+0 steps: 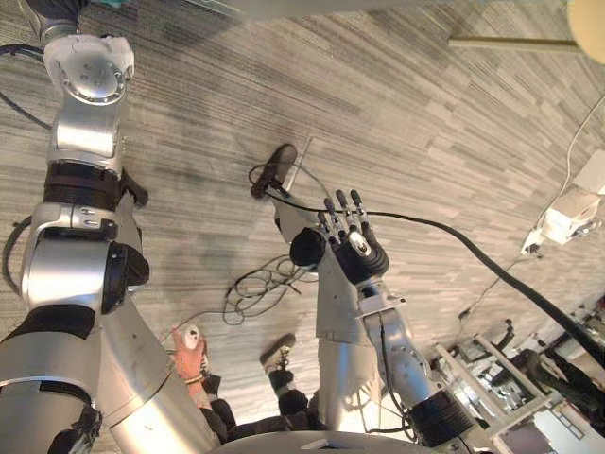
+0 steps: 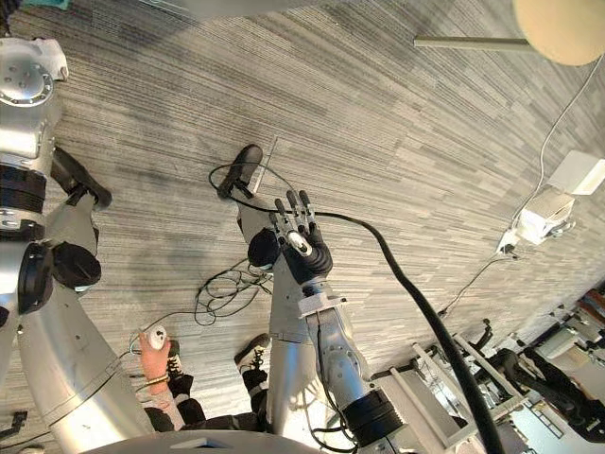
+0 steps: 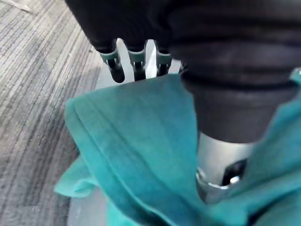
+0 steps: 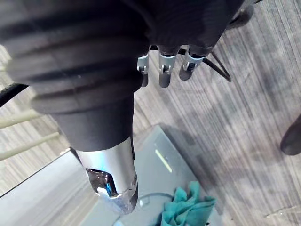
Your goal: Pick up the laundry basket with both hands and put the clothes into the washing machine.
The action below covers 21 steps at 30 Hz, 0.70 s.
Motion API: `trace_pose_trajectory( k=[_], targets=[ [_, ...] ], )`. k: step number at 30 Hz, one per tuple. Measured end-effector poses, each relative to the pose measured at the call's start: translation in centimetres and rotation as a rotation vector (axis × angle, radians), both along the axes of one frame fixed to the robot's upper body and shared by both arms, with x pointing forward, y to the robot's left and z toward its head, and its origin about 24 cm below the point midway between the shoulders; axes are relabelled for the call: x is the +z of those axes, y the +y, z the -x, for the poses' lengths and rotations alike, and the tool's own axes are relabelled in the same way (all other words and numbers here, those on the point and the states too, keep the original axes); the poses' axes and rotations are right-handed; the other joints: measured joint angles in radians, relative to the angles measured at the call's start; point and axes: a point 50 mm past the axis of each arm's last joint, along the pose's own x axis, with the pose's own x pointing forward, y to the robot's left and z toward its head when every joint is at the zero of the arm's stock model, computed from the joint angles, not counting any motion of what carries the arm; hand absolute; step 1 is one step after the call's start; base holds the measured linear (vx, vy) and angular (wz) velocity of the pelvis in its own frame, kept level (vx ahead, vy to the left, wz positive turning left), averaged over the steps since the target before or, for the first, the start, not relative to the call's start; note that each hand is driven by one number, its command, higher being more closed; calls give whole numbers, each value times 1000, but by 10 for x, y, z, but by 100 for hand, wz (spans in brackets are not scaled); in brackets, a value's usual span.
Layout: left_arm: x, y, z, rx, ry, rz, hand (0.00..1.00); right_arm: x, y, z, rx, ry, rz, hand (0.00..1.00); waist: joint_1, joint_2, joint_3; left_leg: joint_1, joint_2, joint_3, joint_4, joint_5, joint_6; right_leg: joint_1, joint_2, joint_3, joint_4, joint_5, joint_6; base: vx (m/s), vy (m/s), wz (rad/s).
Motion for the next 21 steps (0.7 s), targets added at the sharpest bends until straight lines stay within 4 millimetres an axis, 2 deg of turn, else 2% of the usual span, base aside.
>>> trace_pose_trajectory(
  k=[4, 5, 10, 14, 21],
  targets=[
    [6, 5, -1, 1, 37, -32, 0, -3, 2, 0, 26, 21, 10, 0, 1, 0, 0, -21, 9, 4, 15, -10, -5, -23, 1, 9, -1, -1, 0, 2, -1, -10],
    [8, 3, -1, -3, 33, -30, 100, -3, 3, 0, 32, 22, 11, 0, 1, 0, 0, -28, 11, 3, 23, -12, -4, -28, 2, 9, 1, 0, 0, 3, 1, -4],
    [10, 4, -1, -23, 34, 15, 100, -4, 2, 0, 38, 27, 25, 0, 1, 0, 0, -30, 17, 3, 52, -21, 13, -24, 3, 17, 3, 15, -15, 8, 5, -6],
    [25, -4, 0, -78, 3, 27, 100, -6, -3, 0, 46, 32, 70, 0, -2, 0, 0, -29, 20, -2, 62, -33, 22, 3, 17, 12, -31, 43, -10, 9, 15, -7],
    [25, -9, -5, -186, 14, 126, 100, -13, -5, -1, 37, 63, 98, 0, -13, -1, -1, -22, 20, -5, 70, -44, 35, 51, 35, -1, -107, 89, 2, 3, 11, -3]
  ],
)
